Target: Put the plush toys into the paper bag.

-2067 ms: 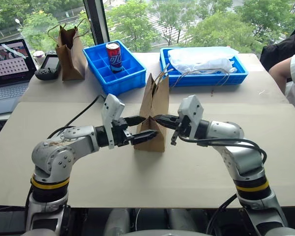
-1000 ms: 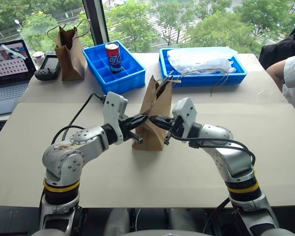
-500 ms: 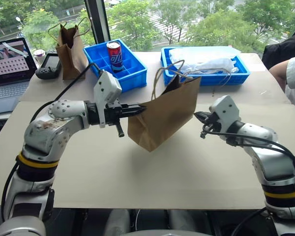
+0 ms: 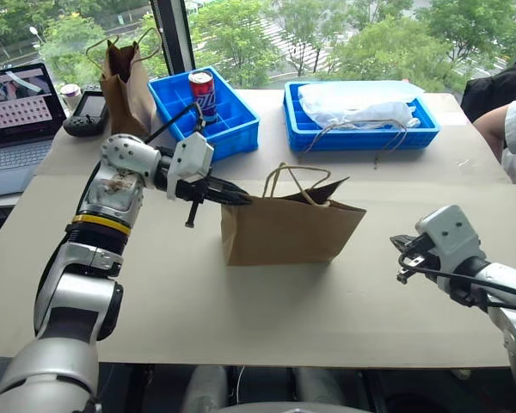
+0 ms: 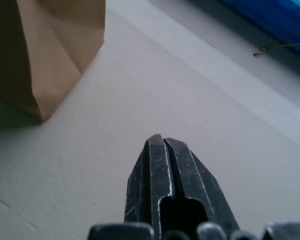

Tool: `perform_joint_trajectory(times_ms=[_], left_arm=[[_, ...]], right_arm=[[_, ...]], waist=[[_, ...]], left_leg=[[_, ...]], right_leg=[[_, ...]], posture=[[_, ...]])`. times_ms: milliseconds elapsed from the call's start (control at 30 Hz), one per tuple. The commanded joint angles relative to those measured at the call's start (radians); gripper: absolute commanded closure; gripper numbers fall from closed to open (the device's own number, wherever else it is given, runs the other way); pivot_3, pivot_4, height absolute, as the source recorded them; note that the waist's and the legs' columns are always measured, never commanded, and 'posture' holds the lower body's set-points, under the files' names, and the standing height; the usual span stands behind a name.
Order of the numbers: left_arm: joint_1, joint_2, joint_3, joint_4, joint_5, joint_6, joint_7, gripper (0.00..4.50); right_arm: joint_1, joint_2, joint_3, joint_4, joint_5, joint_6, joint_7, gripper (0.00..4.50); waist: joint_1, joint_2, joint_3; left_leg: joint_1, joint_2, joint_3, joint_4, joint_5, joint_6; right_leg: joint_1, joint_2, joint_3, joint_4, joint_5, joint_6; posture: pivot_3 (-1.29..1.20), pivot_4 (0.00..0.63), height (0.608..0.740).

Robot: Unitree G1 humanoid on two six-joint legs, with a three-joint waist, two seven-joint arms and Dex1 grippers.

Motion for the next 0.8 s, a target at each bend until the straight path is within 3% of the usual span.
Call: perform_joint_trajectory(times_ms=[33, 400, 567, 800], left_arm=[[-0.018, -0.014, -0.009, 0.043, -0.026, -0.050, -0.012, 4.48], [-0.096, 0.010, -0.109, 0.257, -0.074, -0.258, -0.012, 4.48], [-0.120, 0.033, -0.141, 0.280, -0.114, -0.262, -0.012, 3.08], [-0.185, 0.140, -0.004, 0.287, -0.189, -0.051, -0.012, 0.73]], right_arm=[[-0.012, 0.000, -0.029, -0.059, 0.034, 0.012, -0.003, 4.50], [-0.067, -0.023, -0.001, 0.000, 0.081, 0.002, 0.010, 4.50], [-0.087, -0.038, 0.021, 0.033, 0.091, -0.012, 0.026, 4.50], [-0.051, -0.104, -0.022, 0.093, 0.122, -0.067, 0.124, 4.50]], waist=[[-0.001, 0.000, 0.000], [-0.003, 0.000, 0.000], [-0.004, 0.000, 0.000], [-0.006, -0.001, 0.000]], left_leg=[[0.000, 0.000, 0.000, 0.000, 0.000, 0.000], [0.000, 0.000, -0.001, 0.001, 0.000, 0.000], [0.000, 0.000, -0.001, 0.001, 0.000, 0.000], [0.000, 0.000, -0.001, 0.001, 0.000, 0.000]], right_leg=[[0.000, 0.000, 0.000, 0.000, 0.000, 0.000], [0.000, 0.000, 0.000, 0.001, 0.000, 0.000], [0.000, 0.000, 0.000, 0.001, 0.000, 0.000], [0.000, 0.000, 0.000, 0.001, 0.000, 0.000]], posture=[[0.00, 0.150, 0.724], [0.00, 0.150, 0.724], [0.00, 0.150, 0.724], [0.00, 0.150, 0.724]])
